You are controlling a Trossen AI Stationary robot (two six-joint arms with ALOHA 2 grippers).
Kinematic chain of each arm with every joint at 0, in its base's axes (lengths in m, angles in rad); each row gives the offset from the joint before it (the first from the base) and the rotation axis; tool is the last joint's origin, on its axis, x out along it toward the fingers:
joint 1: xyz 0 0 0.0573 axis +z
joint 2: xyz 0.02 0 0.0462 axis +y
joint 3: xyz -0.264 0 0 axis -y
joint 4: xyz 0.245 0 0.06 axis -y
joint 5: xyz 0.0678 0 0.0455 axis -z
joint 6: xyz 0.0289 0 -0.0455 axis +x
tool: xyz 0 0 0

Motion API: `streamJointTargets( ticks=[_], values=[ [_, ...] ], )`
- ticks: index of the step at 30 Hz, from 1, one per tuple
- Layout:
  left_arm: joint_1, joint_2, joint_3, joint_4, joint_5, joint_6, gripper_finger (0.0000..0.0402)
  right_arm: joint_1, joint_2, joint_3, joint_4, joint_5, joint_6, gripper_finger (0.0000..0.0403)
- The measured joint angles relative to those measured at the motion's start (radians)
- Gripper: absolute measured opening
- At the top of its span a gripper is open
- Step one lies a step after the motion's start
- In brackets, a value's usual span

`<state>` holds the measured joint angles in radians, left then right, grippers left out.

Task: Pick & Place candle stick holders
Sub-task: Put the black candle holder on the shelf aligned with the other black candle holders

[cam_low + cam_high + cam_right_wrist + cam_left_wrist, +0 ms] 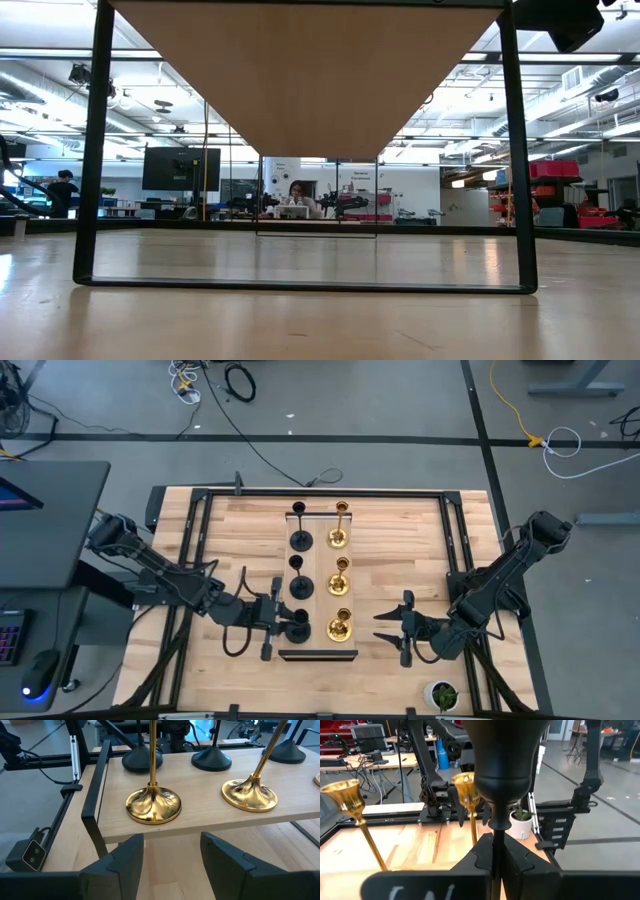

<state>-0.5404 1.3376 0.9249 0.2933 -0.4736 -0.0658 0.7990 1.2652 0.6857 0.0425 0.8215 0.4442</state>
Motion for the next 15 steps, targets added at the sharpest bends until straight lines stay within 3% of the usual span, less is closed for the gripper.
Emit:
streamJointTargets(
  ticks=[5,15],
  values=[
    [0.000,0.000,0.000,0.006,0.024,-0.001,0.0011,0.000,0.000,0.000,0.000,0.000,0.000,0.0196],
    [0.000,0.000,0.000,0.007,0.038,-0.002,0.0041,0.000,0.000,0.000,0.000,0.000,0.000,0.0196]
  ],
)
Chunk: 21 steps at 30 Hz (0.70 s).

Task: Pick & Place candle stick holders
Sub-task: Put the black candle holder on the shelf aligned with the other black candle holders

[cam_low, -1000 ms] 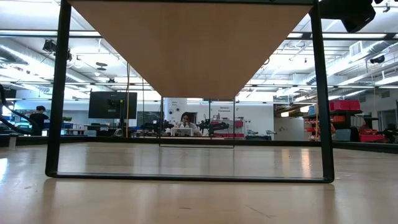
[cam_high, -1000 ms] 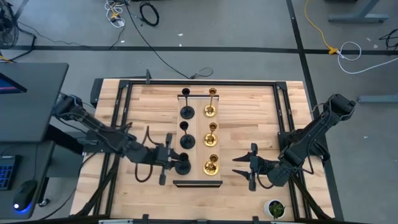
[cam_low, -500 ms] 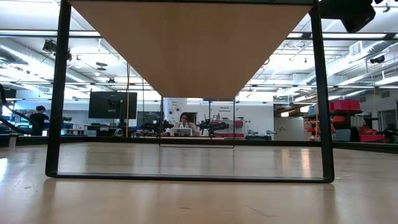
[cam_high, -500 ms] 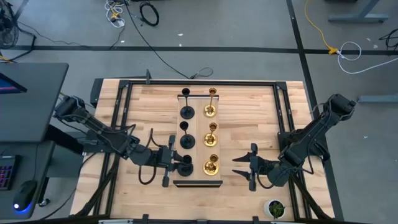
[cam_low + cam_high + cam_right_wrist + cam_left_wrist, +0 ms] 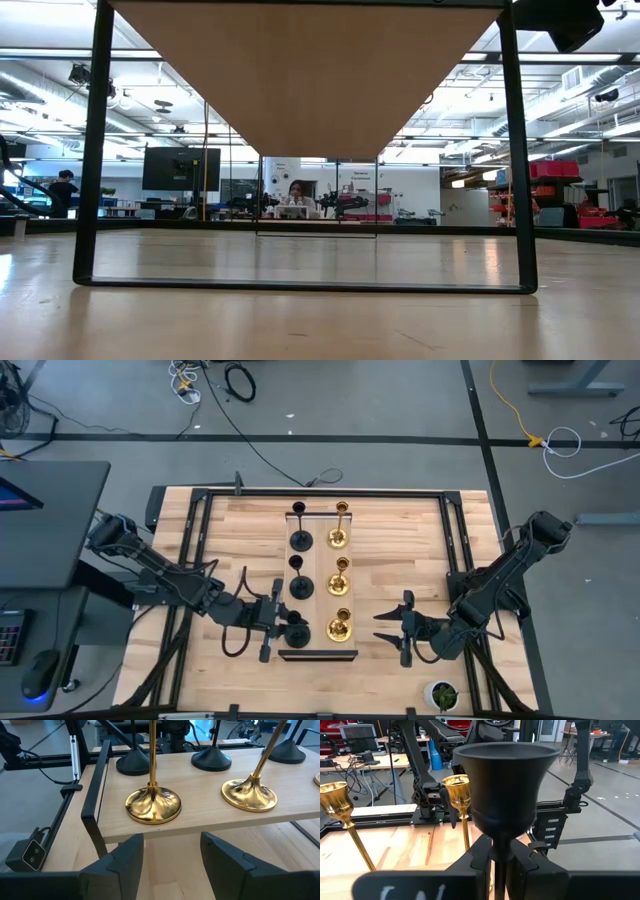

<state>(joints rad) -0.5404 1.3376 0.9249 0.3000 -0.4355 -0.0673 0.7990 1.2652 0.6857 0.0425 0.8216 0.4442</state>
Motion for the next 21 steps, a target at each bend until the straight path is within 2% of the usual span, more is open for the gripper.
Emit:
streamJointTargets(
  ticks=[21],
  values=[
    [-0.013,-0.005,0.000,-0.003,0.003,0.054,0.0034,0.000,0.000,0.000,0.000,0.001,-0.005,0.0196]
  ],
)
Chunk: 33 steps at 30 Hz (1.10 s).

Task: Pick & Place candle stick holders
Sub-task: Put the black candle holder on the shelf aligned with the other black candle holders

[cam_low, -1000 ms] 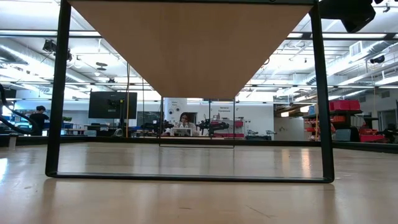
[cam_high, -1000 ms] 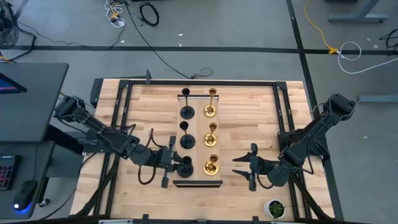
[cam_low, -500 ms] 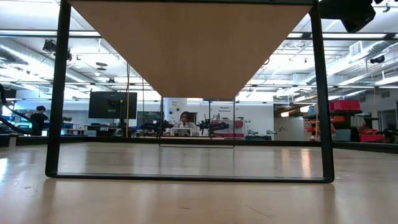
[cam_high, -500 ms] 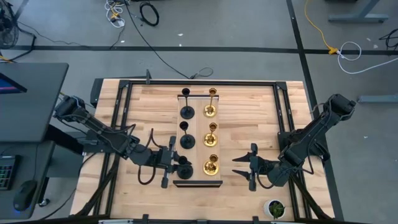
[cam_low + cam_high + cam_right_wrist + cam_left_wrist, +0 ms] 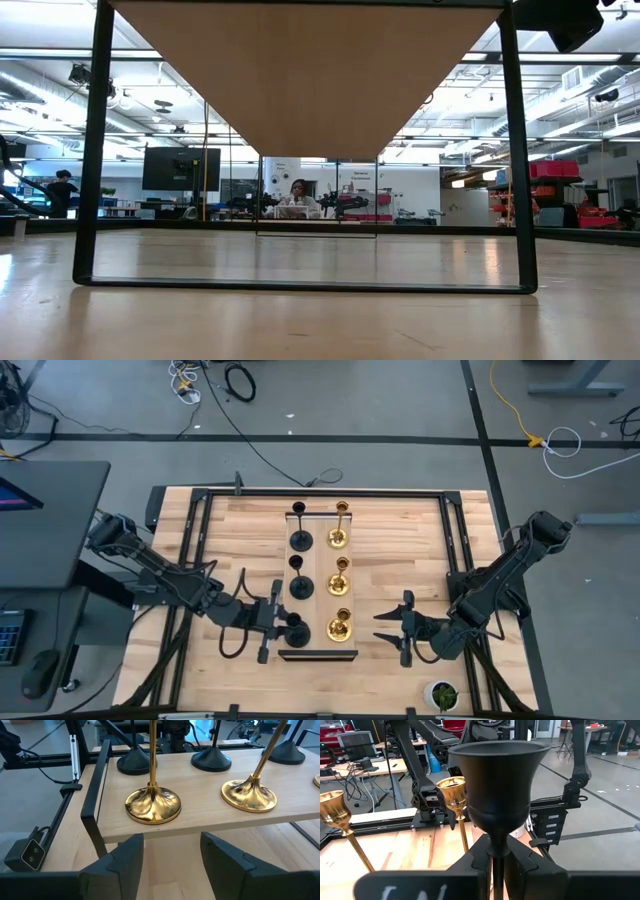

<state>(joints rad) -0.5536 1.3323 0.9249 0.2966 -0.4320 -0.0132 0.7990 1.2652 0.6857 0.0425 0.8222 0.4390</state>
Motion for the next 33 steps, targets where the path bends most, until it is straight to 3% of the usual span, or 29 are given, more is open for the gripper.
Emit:
streamJointTargets(
  ticks=[7,21,33],
  values=[
    [0.003,0.000,0.000,0.000,-0.017,0.032,0.0047,0.000,0.000,0.000,0.000,0.000,-0.002,0.0196],
    [-0.001,0.000,0.000,-0.003,-0.062,0.073,0.0160,0.000,0.000,0.000,0.000,0.000,-0.002,0.0196],
    [0.000,-0.001,0.000,-0.003,-0.043,0.003,0.0167,0.000,0.000,0.000,0.000,0.000,-0.003,0.0196]
  ],
)
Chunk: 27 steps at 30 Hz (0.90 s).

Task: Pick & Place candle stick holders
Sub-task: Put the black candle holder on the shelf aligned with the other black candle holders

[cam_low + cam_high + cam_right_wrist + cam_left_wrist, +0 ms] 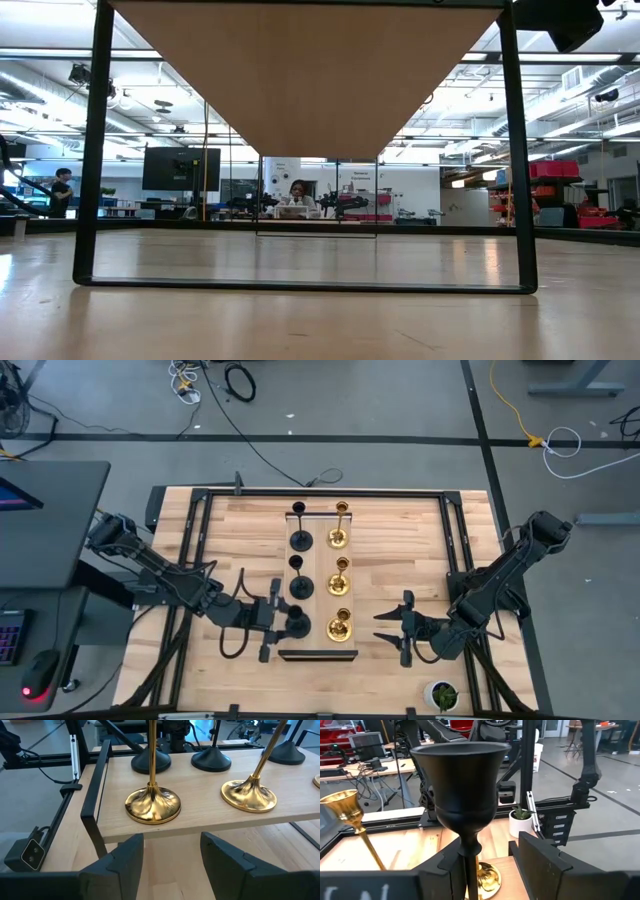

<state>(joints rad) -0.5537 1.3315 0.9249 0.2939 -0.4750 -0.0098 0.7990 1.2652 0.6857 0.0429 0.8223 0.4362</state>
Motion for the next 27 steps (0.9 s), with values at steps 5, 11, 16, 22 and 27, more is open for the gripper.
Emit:
streamJointTargets(
  ticks=[5,11,16,22,27],
  values=[
    [0.000,0.000,0.000,-0.014,-0.028,0.004,0.0168,0.000,0.000,0.000,0.000,0.000,0.000,0.0196],
    [-0.003,0.000,0.000,-0.044,-0.062,-0.040,0.0168,0.000,0.000,0.000,0.000,0.000,0.000,0.0196],
    [-0.007,-0.001,0.000,-0.090,-0.122,-0.005,0.0168,0.000,0.000,0.000,0.000,0.000,0.000,0.0196],
    [-0.006,-0.005,0.000,-0.132,-0.162,-0.023,0.0168,0.000,0.000,0.000,0.000,0.000,0.000,0.0196],
    [-0.007,-0.019,0.000,-0.198,-0.212,-0.056,0.0168,0.000,0.000,0.000,0.000,0.000,0.000,0.0196]
  ],
)
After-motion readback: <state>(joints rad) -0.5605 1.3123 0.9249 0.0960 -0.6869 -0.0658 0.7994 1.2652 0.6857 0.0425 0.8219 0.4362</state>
